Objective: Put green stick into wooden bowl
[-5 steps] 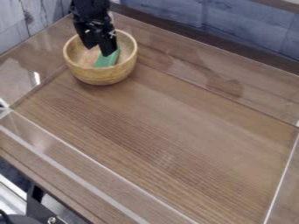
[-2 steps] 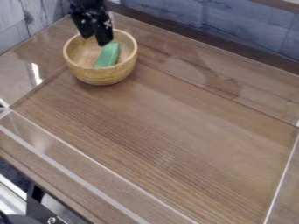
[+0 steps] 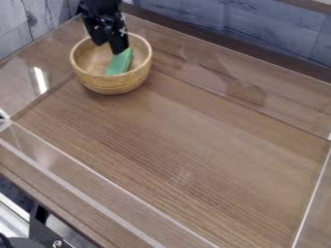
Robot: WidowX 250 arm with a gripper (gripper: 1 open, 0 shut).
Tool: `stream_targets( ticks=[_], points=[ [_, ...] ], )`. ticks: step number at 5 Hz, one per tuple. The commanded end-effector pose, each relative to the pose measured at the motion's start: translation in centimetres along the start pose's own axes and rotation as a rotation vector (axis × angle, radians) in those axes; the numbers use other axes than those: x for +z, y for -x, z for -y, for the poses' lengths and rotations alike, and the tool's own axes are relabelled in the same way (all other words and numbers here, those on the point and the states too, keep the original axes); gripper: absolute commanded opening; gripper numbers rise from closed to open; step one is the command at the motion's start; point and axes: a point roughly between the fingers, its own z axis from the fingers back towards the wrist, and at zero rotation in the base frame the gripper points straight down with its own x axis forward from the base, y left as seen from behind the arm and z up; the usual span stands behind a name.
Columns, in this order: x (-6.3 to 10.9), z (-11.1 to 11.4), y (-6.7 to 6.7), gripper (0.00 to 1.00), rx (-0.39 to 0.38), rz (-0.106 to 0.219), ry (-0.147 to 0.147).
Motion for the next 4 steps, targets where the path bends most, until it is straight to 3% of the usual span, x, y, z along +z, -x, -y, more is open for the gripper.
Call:
stream_targets(
  ticks=[1,3,4],
  points=[
    [2.5,-0.5,-1.7,1.0,0.046,0.046,-0.056],
    [2.7,1.3,-1.5,1.0,0.014,0.04,-0.052],
    [3.0,1.8,-1.4,1.0,0.056,0.044,-0.061]
  ],
)
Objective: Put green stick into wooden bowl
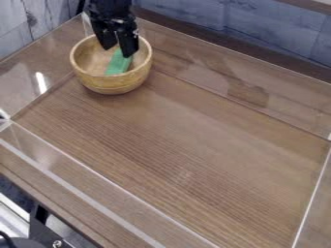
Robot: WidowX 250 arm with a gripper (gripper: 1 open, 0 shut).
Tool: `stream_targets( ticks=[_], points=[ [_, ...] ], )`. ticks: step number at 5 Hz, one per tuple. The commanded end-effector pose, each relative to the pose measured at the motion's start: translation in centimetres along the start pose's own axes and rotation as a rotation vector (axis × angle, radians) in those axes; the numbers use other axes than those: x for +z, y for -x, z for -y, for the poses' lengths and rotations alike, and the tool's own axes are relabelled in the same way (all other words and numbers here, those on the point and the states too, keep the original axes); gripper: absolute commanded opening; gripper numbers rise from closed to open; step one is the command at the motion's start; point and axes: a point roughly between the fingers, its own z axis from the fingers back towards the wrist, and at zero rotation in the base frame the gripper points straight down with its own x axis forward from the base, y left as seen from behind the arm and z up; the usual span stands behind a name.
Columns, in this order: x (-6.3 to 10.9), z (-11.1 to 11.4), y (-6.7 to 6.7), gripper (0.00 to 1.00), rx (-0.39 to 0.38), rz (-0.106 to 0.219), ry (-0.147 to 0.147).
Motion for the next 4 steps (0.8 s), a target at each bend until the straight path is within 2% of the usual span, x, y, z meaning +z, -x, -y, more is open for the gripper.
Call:
stream_targets(
  ticks=[1,4],
  points=[
    [3.09,0.48,-0.72,1.0,0.02,0.069,-0.056],
    [2.49,1.29,-0.86,1.0,0.119,0.069,-0.089]
  ],
)
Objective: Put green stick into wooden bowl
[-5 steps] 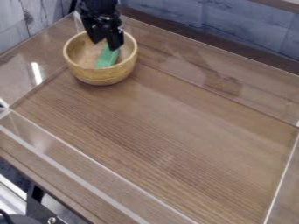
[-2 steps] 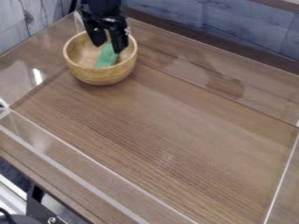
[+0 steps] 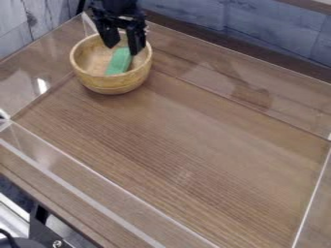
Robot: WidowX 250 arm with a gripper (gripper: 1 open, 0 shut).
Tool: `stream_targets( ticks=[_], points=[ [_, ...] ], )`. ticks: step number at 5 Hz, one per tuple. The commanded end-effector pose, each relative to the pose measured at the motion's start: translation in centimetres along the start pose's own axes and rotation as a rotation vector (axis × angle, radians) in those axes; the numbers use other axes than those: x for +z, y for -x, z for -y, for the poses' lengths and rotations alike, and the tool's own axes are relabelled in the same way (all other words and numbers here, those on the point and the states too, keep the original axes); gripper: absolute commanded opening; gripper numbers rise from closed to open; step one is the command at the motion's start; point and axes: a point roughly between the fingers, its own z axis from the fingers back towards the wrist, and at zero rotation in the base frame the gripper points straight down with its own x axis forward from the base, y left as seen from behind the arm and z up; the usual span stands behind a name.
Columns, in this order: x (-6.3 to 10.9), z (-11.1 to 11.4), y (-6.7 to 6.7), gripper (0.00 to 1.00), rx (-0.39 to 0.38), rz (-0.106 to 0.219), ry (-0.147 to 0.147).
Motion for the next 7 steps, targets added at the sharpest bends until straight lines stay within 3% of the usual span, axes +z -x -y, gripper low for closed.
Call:
stream_targets(
  ticks=[1,2,4,6,7],
  points=[
    [1.9,0.1,-1.1,1.0,-0.042,0.058,-0.038],
    [1.2,0.0,-1.5,1.0,-0.064,0.051,-0.042],
    [-0.7,0.1,-0.7,1.0,-0.028,0.043,-0.058],
    [0.7,-1.0,-2.2,1.0,0.06,0.048,-0.079],
    [-0.6,-1.2,-2.6,1.0,0.063,0.044,-0.084]
  ],
)
